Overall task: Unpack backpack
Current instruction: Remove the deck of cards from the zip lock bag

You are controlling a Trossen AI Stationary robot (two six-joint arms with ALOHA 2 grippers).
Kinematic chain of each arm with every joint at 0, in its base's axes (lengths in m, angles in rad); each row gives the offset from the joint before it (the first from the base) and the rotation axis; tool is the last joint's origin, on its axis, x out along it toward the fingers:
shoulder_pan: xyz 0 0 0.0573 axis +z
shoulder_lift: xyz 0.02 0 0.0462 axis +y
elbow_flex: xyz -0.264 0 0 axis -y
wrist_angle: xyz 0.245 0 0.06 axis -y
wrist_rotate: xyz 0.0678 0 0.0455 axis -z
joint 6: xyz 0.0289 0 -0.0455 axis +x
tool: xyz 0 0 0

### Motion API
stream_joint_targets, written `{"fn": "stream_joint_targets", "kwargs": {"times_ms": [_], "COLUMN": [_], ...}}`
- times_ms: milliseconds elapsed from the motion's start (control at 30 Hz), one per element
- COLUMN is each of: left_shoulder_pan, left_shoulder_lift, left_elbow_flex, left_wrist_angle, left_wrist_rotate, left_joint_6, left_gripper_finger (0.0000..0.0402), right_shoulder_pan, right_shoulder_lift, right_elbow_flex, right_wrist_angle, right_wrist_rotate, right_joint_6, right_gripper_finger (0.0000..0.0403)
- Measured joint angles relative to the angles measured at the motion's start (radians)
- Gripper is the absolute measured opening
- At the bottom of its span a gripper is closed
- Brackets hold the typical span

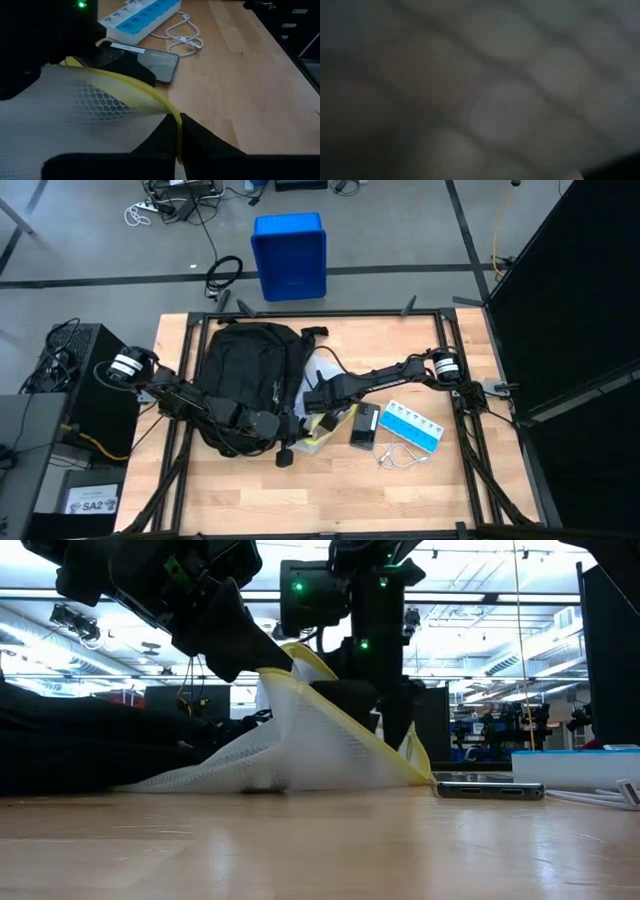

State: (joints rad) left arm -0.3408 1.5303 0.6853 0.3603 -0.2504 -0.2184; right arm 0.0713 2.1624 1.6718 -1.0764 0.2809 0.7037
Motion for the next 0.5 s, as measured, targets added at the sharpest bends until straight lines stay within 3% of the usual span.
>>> {"fn": "stream_joint_targets", "kwargs": {"times_ms": [500], "left_shoulder_pan": [0.0], "left_shoulder_lift": [0.0], "left_elbow_flex": [0.0], "left_wrist_angle": [0.0], "left_wrist_rotate": [0.0], "left_joint_6": [-0.001], "left_gripper_finger": [0.0], "right_shoulder_pan": [-0.022], "right_shoulder_lift": [0.004], "right_elbow_flex": [-0.097], "right_wrist_angle": [0.073], "right_wrist_rotate": [-0.051], "right_joint_6": [0.043], "right_gripper_finger": [0.0395]}}
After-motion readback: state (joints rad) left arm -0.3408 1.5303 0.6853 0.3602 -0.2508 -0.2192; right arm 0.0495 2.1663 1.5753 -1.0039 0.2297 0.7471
